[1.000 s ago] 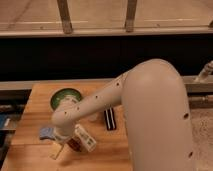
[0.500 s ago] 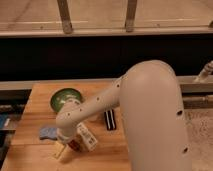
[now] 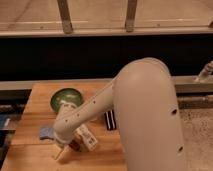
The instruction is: Place the pepper in the ceramic bowl
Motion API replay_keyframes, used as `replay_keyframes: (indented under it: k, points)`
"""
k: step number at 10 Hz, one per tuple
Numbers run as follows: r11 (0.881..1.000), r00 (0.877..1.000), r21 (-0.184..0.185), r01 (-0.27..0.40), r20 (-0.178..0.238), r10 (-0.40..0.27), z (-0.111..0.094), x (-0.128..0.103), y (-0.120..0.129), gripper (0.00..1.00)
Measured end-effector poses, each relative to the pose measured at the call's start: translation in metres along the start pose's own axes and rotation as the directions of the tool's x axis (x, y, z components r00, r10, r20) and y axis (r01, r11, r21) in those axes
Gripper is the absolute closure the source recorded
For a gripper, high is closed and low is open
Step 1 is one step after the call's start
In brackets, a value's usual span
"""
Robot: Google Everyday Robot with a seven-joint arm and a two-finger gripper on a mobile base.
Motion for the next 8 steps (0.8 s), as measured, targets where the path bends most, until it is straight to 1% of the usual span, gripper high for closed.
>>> replay_keyframes:
  k: [1, 2, 3, 5, 6, 7, 8]
  points:
    - [1.0, 1.0, 0.011, -0.002, 0.001, 0.002, -0.0003, -0.0005, 0.0007, 0.49]
    - [1.0, 1.0, 0.016, -0.008, 0.005, 0.008, -0.0004, -0.0017, 0.0018, 0.61]
    - [1.0, 1.0, 0.019, -0.009, 0.007, 0.008, -0.0005, -0.0023, 0.0021, 0.69]
    - [1.0, 1.0, 0.022, -0.007, 0.008, 0.007, -0.0003, -0.003, 0.0035, 0.89]
    - [1.0, 1.0, 0.023, -0.007, 0.009, 0.007, -0.0007, -0.0033, 0.0035, 0.97]
    - [1.0, 1.0, 0.022, -0.004, 0.01, 0.004, -0.0004, -0.0041, 0.0047, 1.0]
    - [1.0, 1.0, 0.022, -0.001, 0.011, 0.001, -0.0003, -0.0051, 0.0056, 1.0]
